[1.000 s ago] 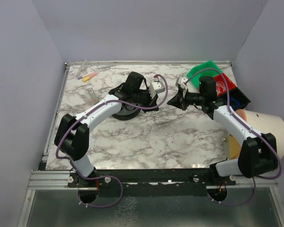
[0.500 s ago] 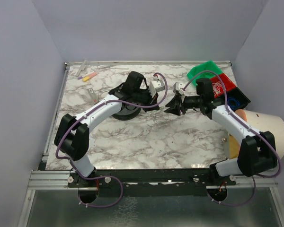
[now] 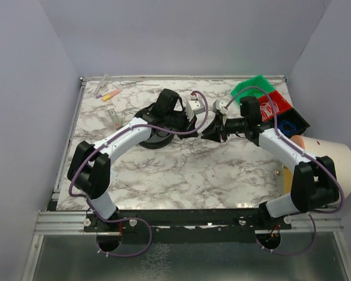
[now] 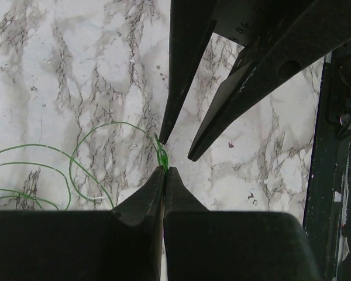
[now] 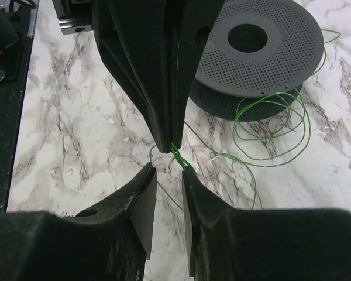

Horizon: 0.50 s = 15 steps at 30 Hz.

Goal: Wrap the cables

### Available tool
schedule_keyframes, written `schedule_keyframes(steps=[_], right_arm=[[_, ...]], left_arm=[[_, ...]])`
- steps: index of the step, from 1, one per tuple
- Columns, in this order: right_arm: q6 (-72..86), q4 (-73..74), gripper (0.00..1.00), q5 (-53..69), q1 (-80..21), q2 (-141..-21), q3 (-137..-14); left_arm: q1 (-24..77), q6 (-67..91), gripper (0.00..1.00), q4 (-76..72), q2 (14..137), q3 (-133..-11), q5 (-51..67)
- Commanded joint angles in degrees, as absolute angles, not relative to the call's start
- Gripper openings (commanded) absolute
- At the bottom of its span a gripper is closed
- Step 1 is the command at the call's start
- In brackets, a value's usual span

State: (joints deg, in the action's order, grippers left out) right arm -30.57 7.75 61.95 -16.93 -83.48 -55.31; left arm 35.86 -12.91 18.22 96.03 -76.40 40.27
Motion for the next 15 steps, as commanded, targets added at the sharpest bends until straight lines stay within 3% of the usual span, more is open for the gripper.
schedule_keyframes(steps=[1, 7, 15], right_arm=[[-29.8, 4.7, 0.3, 61.9, -17.3, -83.7, -55.0], [-38.7, 13.1, 0.34, 66.2, -17.3, -80.4, -57.0], [-41.4, 13.6, 0.41, 66.8, -17.2, -78.4, -55.9]], left_arm=[[36.4, -13.0, 0.0, 17.6, 96.2, -76.0, 41.6], [36.5, -13.9, 0.0, 18.9, 96.7, -76.3, 41.1], [37.2, -15.2, 0.0, 20.9, 97.3, -76.9, 41.6]])
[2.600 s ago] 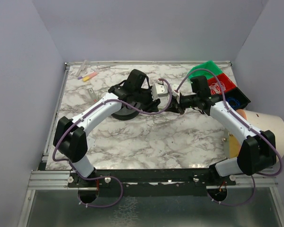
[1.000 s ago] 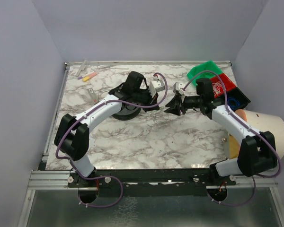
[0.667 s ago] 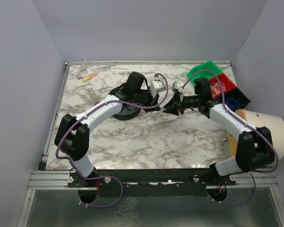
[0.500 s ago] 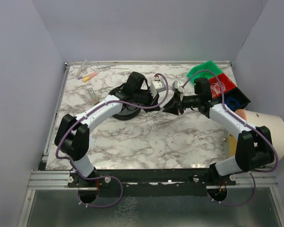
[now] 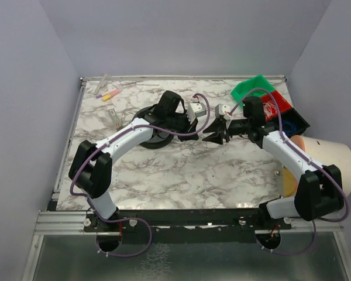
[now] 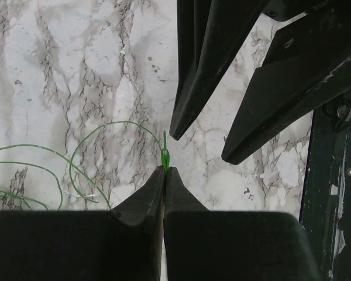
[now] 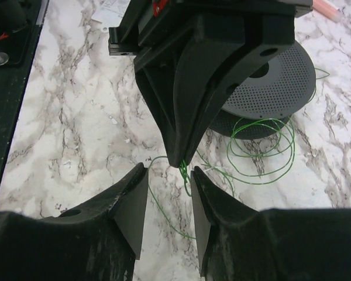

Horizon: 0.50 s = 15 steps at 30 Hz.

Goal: Wrap the cables

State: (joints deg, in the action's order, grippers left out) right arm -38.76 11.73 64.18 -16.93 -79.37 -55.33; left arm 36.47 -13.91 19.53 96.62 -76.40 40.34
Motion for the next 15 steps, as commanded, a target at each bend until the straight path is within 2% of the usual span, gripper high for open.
schedule_keyframes(steps=[1, 11, 15], right_arm=[[-41.3, 13.5, 0.41, 66.7, -17.2, -78.8, -55.9], [-42.9, 16.8, 0.38, 65.6, -17.2, -83.9, -57.6], [-44.9, 19.4, 0.32, 65.8, -17.2, -84.7, -58.6]], left_arm=[[37.3, -15.2, 0.0, 21.1, 97.3, -77.0, 41.6], [37.8, -15.7, 0.0, 21.1, 97.0, -76.8, 43.7], [37.7, -15.9, 0.0, 21.3, 96.9, -76.8, 43.8]])
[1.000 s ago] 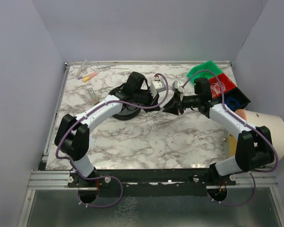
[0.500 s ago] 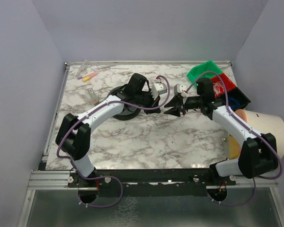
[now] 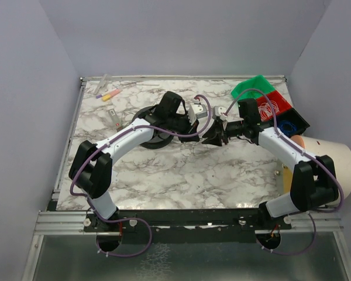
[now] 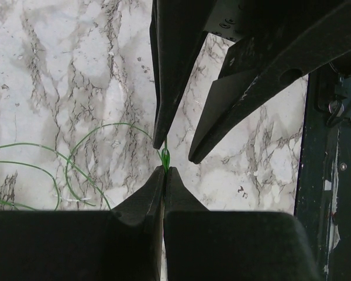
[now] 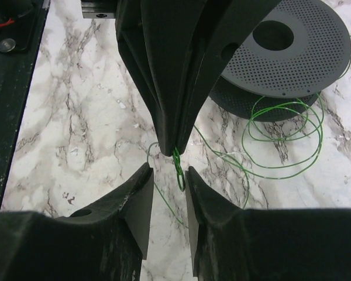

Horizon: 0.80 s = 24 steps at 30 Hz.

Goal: Wrap the cables

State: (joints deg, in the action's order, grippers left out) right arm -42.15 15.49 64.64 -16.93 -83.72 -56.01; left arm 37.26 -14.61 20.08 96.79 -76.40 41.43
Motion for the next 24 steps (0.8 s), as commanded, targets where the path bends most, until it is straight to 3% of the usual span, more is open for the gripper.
schedule_keyframes(steps=[1, 5, 8, 14, 18, 24], right_arm=[[-45.3, 20.0, 0.3, 65.8, -17.3, -84.9, -58.9], [-45.5, 20.7, 0.17, 66.3, -17.2, -85.1, -59.4], [-45.6, 21.1, 0.01, 66.7, -17.3, -85.3, -59.8], [-45.3, 21.6, 0.01, 65.1, -17.2, -86.1, -60.0], [-45.4, 23.4, 0.16, 65.1, -17.2, -87.2, -61.3], [-45.4, 23.4, 0.15, 64.9, -17.2, -87.5, -61.4]], left_arm=[[37.8, -16.1, 0.0, 21.3, 96.8, -76.8, 43.8], [37.8, -16.2, 0.0, 21.4, 96.6, -76.6, 43.5], [37.9, -16.3, 0.0, 21.5, 96.5, -76.4, 43.4], [37.8, -16.3, 0.0, 21.5, 96.2, -76.5, 43.5], [37.8, -16.2, 0.0, 21.5, 96.2, -76.7, 43.4], [37.8, -16.3, 0.0, 21.5, 96.0, -76.6, 43.4]])
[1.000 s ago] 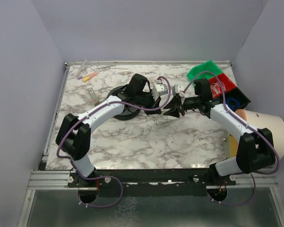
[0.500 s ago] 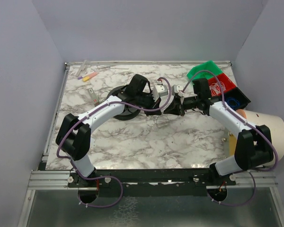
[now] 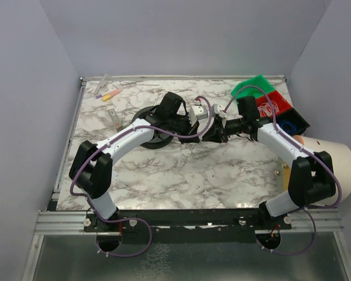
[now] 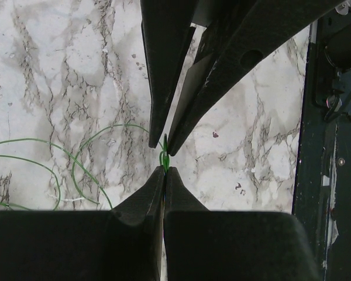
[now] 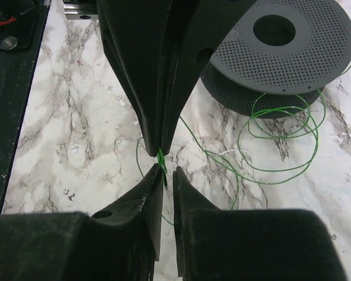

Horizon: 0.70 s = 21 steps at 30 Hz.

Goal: Wrap the cables

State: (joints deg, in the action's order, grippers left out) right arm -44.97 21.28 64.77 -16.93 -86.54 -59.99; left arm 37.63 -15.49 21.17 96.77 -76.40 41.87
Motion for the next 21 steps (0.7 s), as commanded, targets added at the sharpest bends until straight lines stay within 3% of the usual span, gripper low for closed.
schedule_keyframes(steps=[1, 7, 10, 12, 13, 21], right_arm=[[-45.2, 23.4, 0.15, 65.0, -17.2, -87.5, -61.4], [-46.3, 25.8, 0.23, 64.6, -17.2, -88.0, -62.4], [-46.4, 26.0, 0.17, 65.0, -17.2, -88.1, -62.4], [-46.3, 26.2, 0.03, 65.2, -17.3, -88.7, -62.7], [-46.1, 26.3, 0.01, 65.2, -17.2, -88.8, -62.9], [-42.7, 23.6, 0.0, 64.8, -15.6, -86.8, -62.5]], left_arm=[[37.9, -16.3, 0.0, 21.5, 96.0, -76.6, 43.4], [37.8, -16.3, 0.0, 21.5, 96.2, -76.7, 43.4], [37.8, -16.2, 0.0, 21.5, 96.2, -76.7, 43.6], [37.9, -16.3, 0.0, 21.5, 96.2, -76.6, 43.7], [37.8, -16.2, 0.0, 21.5, 96.2, -76.6, 43.6], [37.4, -17.3, 0.0, 21.5, 95.0, -75.2, 40.9]])
